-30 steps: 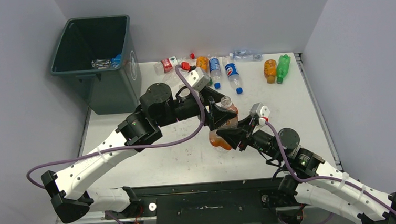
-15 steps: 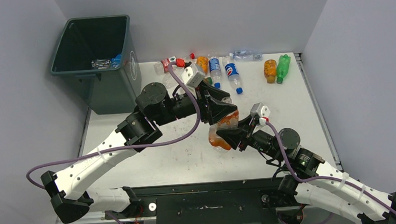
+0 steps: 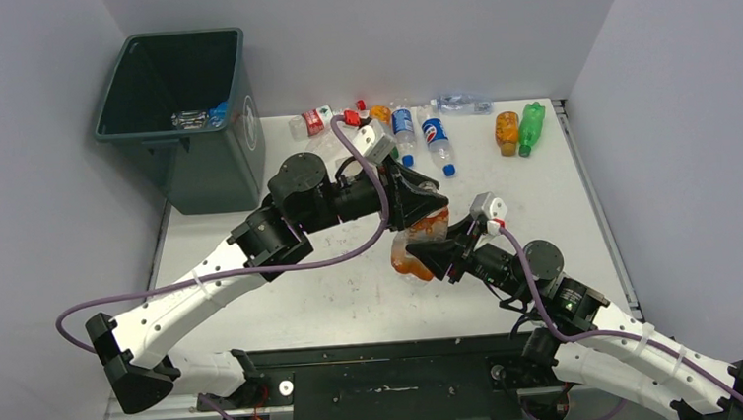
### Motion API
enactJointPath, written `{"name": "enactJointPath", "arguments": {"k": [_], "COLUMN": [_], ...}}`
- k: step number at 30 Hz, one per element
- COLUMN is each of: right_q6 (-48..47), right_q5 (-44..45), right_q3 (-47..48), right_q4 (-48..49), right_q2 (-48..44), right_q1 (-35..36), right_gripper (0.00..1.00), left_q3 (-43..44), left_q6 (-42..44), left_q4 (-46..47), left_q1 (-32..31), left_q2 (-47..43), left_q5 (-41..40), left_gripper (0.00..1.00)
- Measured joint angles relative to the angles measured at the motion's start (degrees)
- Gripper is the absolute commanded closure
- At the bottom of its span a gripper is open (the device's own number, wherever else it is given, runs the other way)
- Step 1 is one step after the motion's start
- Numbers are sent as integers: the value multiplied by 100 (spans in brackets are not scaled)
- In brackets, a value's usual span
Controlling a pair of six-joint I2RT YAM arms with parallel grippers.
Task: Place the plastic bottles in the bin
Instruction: Pick up the plastic bottle at the center of the board, then place the plastic bottle in the trash bin.
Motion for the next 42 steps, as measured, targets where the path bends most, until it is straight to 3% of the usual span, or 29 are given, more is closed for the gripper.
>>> {"name": "enactJointPath", "arguments": {"k": [2, 6, 8, 14, 23, 27, 30, 35, 42], "right_q6": [2, 122, 190, 417, 680, 693, 713, 918, 1285], "right_q5": [2, -2, -15, -203, -157, 227, 750, 1613, 2087], "right_q3": [0, 0, 33, 402, 1080, 1073, 807, -146, -745], "right_q4": [-7, -9, -42, -315, -883, -1058, -1073, -1104, -1169], "right_q2": [0, 17, 20, -98, -1073, -1464, -1696, -1799, -1397], "right_q1": [0, 0, 0, 0, 0, 0, 0, 0, 0], "right_gripper": [68, 5, 10, 10, 10, 10, 10, 10, 10], "left_q3": [0, -2, 0, -31, -59, 13, 142, 625, 1305], "left_q6": [-11, 42, 81, 315, 640, 962, 1462, 2699, 2973], "left_q4": [-9, -15, -17, -205, -356, -389, -404, -251, 726], "left_q1": [-2, -13, -13, 96, 1036, 1156, 1154, 1386, 3239], "left_q2": [15, 15, 13, -146, -1054, -1357, -1517, -1510, -866], "left_q5": [20, 61, 24, -299, -662, -1043, -1733, -3598, -4894], "left_gripper": [99, 100, 100, 100, 100, 100, 100, 100, 100]}}
